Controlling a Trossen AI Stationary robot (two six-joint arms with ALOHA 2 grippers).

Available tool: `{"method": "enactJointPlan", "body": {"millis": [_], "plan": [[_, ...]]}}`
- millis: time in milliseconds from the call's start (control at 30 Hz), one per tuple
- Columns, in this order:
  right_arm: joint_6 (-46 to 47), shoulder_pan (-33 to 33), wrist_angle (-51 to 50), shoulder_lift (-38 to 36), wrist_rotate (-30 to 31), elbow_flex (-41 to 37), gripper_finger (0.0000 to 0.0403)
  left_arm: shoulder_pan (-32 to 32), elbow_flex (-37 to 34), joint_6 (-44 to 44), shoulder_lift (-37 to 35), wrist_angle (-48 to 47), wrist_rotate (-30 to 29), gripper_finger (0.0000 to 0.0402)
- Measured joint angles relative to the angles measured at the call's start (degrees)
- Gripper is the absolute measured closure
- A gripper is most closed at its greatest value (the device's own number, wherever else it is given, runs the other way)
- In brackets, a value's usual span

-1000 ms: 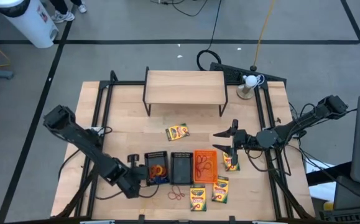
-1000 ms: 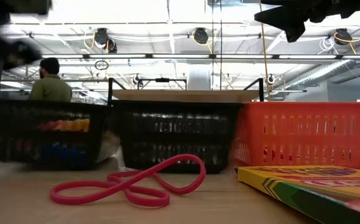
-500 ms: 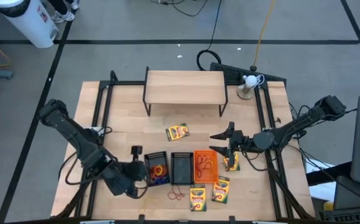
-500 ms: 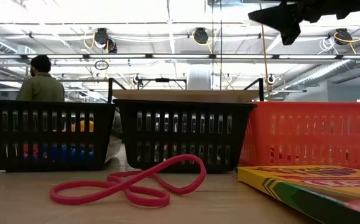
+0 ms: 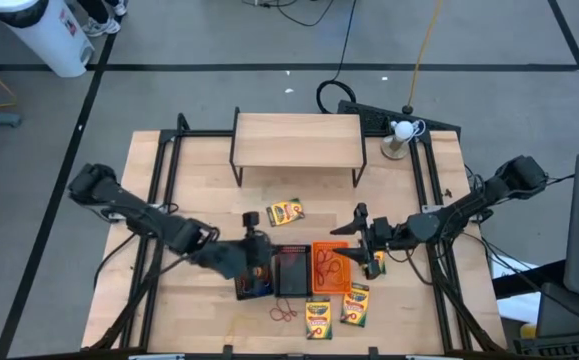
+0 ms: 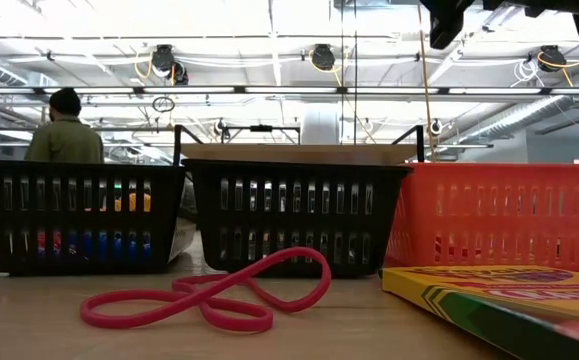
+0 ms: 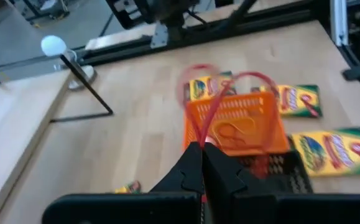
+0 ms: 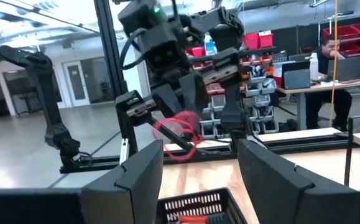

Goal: Pick & Place Office Desk Supplies
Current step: Put the red rubber band into the orange bin

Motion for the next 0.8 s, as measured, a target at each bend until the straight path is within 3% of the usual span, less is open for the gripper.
{"method": "enactJointPlan", "body": {"millis": [400, 633, 800], "plan": [[-0.8, 0.0, -1.0, -0.1, 0.0, 0.0, 0.0206, 6.6, 0.0, 4.7, 0.6, 12.4, 9.7, 0.0401], [0.4, 0.0, -3.0, -0.1, 0.0, 0.0, 0.0206, 8.6, 0.1, 7.6, 5.0, 23.7, 14.2, 0.0401], [0.9, 0.0, -4.1, -0.1, 0.0, 0.0, 0.0206, 10.0, 0.1, 7.2, 8.2, 28.5, 14.1, 0.0401]]}}
